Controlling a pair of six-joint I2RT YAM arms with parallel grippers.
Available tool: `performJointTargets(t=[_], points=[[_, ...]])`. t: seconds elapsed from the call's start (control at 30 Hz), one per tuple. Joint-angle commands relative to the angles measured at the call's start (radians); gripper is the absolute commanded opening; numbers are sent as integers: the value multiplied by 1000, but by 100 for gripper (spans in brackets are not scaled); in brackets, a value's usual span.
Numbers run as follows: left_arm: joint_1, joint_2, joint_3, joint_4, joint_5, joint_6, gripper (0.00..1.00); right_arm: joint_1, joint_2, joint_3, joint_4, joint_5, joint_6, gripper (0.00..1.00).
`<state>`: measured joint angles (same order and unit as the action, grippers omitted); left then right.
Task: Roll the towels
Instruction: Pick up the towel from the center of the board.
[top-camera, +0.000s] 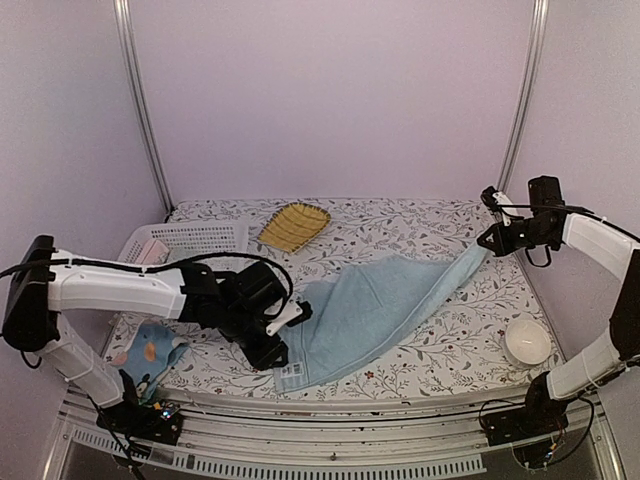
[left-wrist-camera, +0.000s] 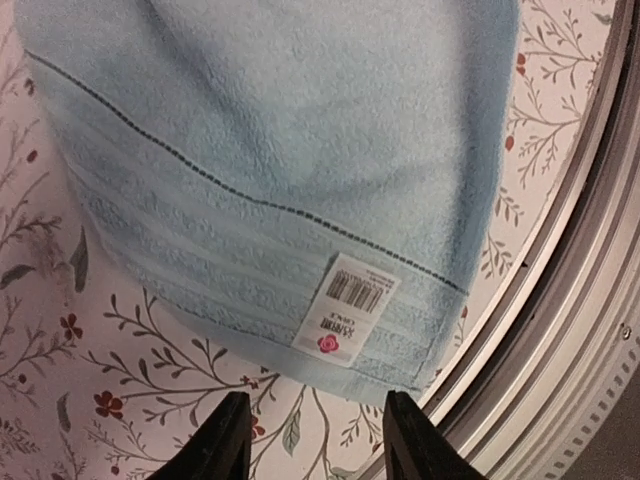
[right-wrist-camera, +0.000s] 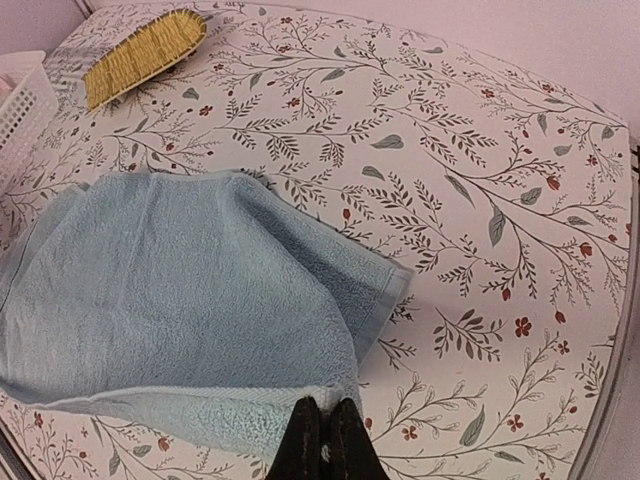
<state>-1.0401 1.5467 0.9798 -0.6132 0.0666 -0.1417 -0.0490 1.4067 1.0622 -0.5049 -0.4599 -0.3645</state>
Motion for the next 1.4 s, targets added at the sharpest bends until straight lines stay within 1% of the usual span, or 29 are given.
performJointTargets(t=[0.0,0.07,0.13,0.23,0.33,0.5,0.57,0.67,0.73,0.83,0.93,0.97,1.03,1.1,1.2,1.3,1.37], points=[[-93,-191,-200,238,-77,-41,48,-3,-29,-24,51,-36,8,2],[-116,-231,-257,301,-114,-30,48,-2,-31,-24,52,-44,9,2],[-119,-230,-280,341,-87,-4,48,-3,-29,-23,53,-51,11,2],[-129,-170,-269,351,-51,20,47,-3,-22,-16,48,-57,13,2],[-162,-86,-248,352,-41,45,47,-3,-21,-16,45,-60,13,2],[-192,37,-206,315,-88,58,46,-4,-28,-24,45,-64,13,2],[-191,73,-188,296,-144,39,45,-3,-28,-26,44,-69,15,2],[-194,118,-167,277,-172,24,42,-3,-27,-21,44,-76,16,2],[-197,136,-155,260,-215,7,35,-3,-25,-19,43,-79,18,2],[-199,131,-135,227,-244,2,21,-4,-23,-11,42,-78,17,2],[-198,88,-116,195,-313,15,3,-5,-16,8,37,-77,22,2],[-197,70,-97,179,-352,23,0,-7,-10,21,35,-74,27,2],[-175,33,-53,139,-407,46,0,-18,2,67,20,-69,30,2],[-129,-3,12,88,-441,72,0,-51,16,132,2,-81,36,2],[-35,-51,146,5,-491,121,0,-100,34,278,-37,-105,44,2],[48,-82,301,-75,-498,139,0,-113,32,407,-80,-120,38,2],[82,-95,392,-121,-509,140,0,-113,13,464,-100,-141,30,2]])
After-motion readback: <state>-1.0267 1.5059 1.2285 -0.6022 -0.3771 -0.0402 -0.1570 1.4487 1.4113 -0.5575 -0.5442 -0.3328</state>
